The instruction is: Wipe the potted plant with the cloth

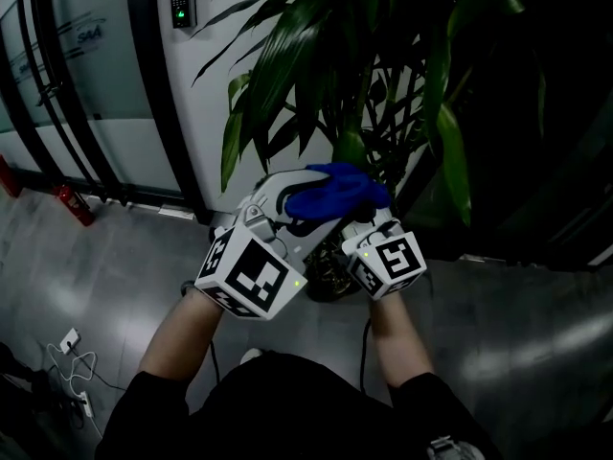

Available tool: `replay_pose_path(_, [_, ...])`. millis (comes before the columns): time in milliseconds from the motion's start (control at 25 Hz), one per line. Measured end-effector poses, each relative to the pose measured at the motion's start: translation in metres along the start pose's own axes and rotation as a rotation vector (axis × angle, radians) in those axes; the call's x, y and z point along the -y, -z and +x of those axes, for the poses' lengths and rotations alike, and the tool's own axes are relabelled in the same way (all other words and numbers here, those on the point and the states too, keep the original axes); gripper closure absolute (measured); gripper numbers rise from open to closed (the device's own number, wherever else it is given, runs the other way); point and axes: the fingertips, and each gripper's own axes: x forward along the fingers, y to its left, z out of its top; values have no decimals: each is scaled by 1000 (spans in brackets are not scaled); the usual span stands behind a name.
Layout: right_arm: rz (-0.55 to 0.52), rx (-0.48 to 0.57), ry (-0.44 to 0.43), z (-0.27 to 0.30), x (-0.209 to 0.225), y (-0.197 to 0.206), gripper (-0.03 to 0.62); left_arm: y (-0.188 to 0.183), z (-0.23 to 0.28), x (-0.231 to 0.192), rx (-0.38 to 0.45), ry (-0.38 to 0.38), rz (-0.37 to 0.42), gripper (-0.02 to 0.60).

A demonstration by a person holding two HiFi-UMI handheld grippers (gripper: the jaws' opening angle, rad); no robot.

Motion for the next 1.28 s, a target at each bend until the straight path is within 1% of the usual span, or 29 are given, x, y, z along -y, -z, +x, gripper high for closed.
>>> replay_pose_path(200, [26,-25,24,-7,3,14,591,14,0,11,-7,28,-35,425])
replay_pose_path(360, [77,32,26,-14,8,13,591,21,0,16,10,41,-83,426])
replay_pose_path(440, [104,38,36,-17,10,17,591,26,0,19,16,52,-107,426])
replay_pose_path(680, [111,-4,63,-19,13,34,591,48,0,34,-24,78,-114,426])
replay_pose_path(960, [140,-17,63,-17,9,44,591,65,-6,36,-30,91,-171,426])
replay_pose_path(1040, [142,-20,64,-18,8,47,591,70,-9,37,-26,93,-204,426])
replay_pose_path(1120, [146,-25,67,-22,8,51,591,76,-12,40,-15,90,-255,426])
replay_pose_path(1160, [144,-28,69,-24,9,53,591,78,-13,41,2,84,-282,426])
replay_pose_path(1280, [120,-35,72,-33,18,53,591,84,-20,43,96,51,-377,426])
